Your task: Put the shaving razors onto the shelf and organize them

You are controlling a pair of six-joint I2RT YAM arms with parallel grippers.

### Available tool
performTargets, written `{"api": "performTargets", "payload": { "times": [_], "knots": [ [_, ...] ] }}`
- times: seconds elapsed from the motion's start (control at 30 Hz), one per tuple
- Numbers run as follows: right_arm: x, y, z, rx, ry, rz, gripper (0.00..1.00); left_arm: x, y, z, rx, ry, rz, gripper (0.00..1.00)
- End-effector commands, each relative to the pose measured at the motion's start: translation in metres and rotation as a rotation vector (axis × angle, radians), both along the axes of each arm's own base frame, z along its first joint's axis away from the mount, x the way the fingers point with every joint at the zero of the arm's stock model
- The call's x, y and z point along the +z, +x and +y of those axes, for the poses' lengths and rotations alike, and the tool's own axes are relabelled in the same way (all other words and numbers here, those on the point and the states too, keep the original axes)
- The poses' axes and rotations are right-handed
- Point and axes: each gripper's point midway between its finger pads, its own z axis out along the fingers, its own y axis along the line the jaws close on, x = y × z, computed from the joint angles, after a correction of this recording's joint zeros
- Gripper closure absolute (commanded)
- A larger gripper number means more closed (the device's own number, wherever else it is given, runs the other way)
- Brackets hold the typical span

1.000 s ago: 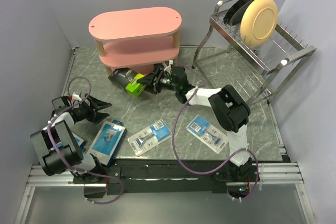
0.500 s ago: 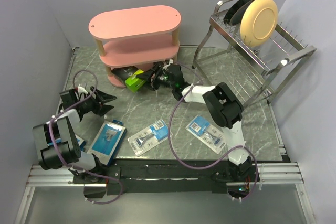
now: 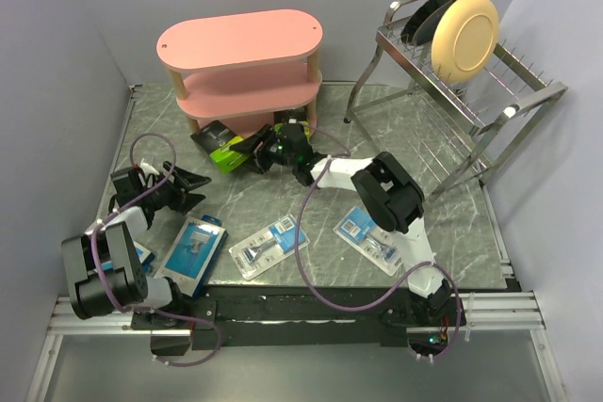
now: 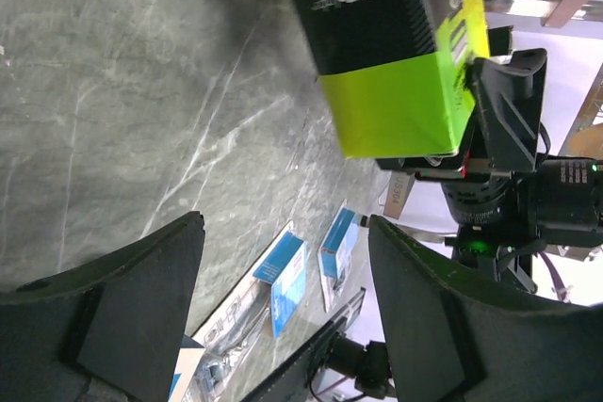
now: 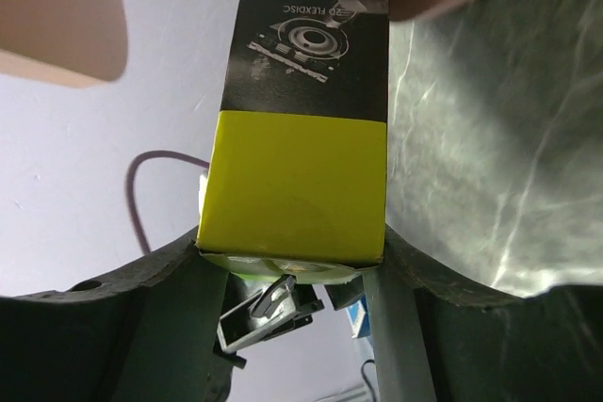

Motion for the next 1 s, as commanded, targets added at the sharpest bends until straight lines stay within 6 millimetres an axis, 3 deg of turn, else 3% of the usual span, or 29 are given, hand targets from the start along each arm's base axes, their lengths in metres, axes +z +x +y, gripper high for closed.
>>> {"api": "performTargets", "payload": {
  "times": [0.0, 0.17, 0.2, 0.27, 0.3, 0.33, 0.37, 0.43, 0.5, 0.7, 0.97],
  "knots": [
    [-0.014, -0.016, 0.016, 0.012, -0.038, 0.085, 0.48, 0.009, 0.002, 0.002, 0.023, 0.034, -0.063, 0.25],
    [-0.022, -0.019, 0.013, 0.01, -0.064, 0.092, 0.48, 0.001, 0.018, 0.022, 0.142, 0.098, -0.042, 0.24],
    [-0.024, -0.019, 0.012, 0.008, -0.071, 0.096, 0.48, 0.009, 0.029, 0.027, 0.159, 0.108, -0.09, 0.25],
    [-0.029, -0.021, 0.009, 0.005, -0.081, 0.105, 0.49, 0.007, 0.041, 0.03, 0.185, 0.058, -0.067, 0.33],
    [-0.028, -0.019, 0.006, 0.001, -0.08, 0.1, 0.49, 0.015, 0.051, 0.033, 0.192, 0.053, -0.093, 0.39],
    [-0.028, -0.02, 0.005, 0.002, -0.078, 0.095, 0.49, 0.017, 0.058, 0.036, 0.201, 0.054, -0.104, 0.53],
    [-0.027, -0.02, 0.004, 0.003, -0.078, 0.091, 0.5, 0.012, 0.063, 0.038, 0.209, 0.043, -0.086, 0.61],
    [-0.025, -0.019, 0.002, 0.0, -0.074, 0.087, 0.5, 0.021, 0.078, 0.043, 0.219, 0.032, -0.109, 0.77],
    [-0.024, -0.019, 0.0, 0.0, -0.07, 0.084, 0.51, 0.019, 0.089, 0.046, 0.23, 0.027, -0.103, 0.81],
    [-0.015, -0.017, -0.008, -0.007, -0.065, 0.071, 0.52, 0.021, 0.112, 0.043, 0.233, 0.042, -0.11, 0.82],
    [-0.018, -0.013, -0.022, -0.019, -0.078, 0.059, 0.52, 0.011, 0.142, 0.007, 0.139, 0.032, -0.098, 0.77]
  ]
}}
